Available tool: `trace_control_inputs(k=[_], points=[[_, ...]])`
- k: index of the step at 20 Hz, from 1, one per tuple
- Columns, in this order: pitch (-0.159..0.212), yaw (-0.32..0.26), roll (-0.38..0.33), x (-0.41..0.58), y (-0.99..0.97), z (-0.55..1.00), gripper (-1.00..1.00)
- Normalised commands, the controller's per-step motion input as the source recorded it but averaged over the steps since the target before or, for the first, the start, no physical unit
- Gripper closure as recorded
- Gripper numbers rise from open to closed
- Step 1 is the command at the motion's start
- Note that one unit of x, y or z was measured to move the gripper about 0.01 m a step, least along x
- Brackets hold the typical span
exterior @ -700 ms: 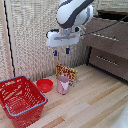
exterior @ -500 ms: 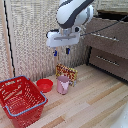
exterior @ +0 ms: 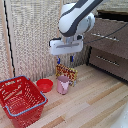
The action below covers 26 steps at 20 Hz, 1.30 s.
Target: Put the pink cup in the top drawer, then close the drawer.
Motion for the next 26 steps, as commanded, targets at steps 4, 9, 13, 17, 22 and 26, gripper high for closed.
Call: trace_control_inputs(k=[4,9,13,17,22,26], points=[[0.032,-0.028,0.0,-0.049,-0.22,-0.39,-1.0],[0.032,-0.018,0.0,-0.005,-0.22,-0.43,-1.0],[0.044,-0.005,-0.032,-0.011,-0.02,-0.45,-1.0],[0.012,0.0,-0.038,-0.149,0.0,-0.47,-1.0],[0.009,0.0,-0.05,-0.139,0.03,-0.33,1.0],[0.0,0.001,-0.034,-0.009,0.04,-0.25,1.0]])
